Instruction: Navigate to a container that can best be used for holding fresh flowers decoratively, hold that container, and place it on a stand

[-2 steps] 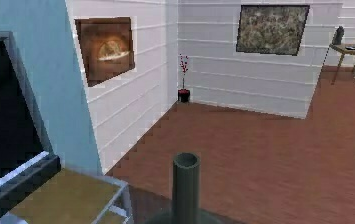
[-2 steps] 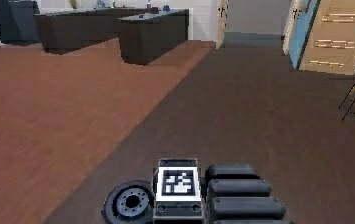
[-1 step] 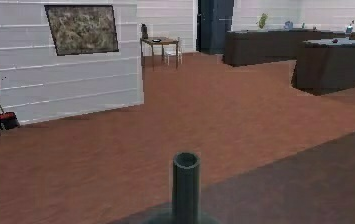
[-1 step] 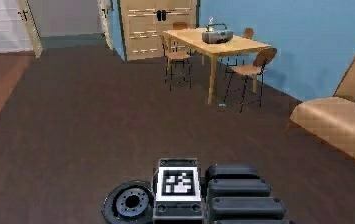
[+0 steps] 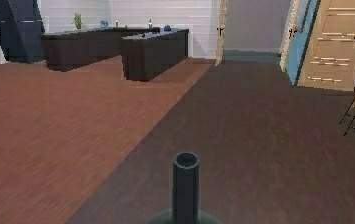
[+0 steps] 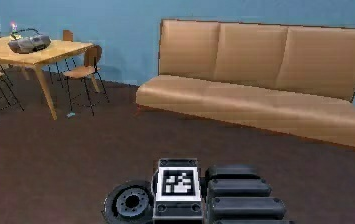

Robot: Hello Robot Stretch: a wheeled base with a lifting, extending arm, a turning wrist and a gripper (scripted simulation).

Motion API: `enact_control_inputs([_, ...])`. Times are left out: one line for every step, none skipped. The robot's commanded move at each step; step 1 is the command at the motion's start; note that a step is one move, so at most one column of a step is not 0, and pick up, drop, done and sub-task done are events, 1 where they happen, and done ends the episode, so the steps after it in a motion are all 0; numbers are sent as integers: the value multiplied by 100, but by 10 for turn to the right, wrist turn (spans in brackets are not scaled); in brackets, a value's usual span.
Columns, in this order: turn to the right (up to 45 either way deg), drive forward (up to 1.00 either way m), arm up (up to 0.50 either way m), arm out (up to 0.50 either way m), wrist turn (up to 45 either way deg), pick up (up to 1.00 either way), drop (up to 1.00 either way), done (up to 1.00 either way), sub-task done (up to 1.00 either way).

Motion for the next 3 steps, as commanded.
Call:
enact_control_inputs([90,0,0,0,0,0,0,0,0])
enact_control_inputs([-450,0,0,0,0,0,0,0,0])
enact_control_inputs([-450,0,0,0,0,0,0,0,0])
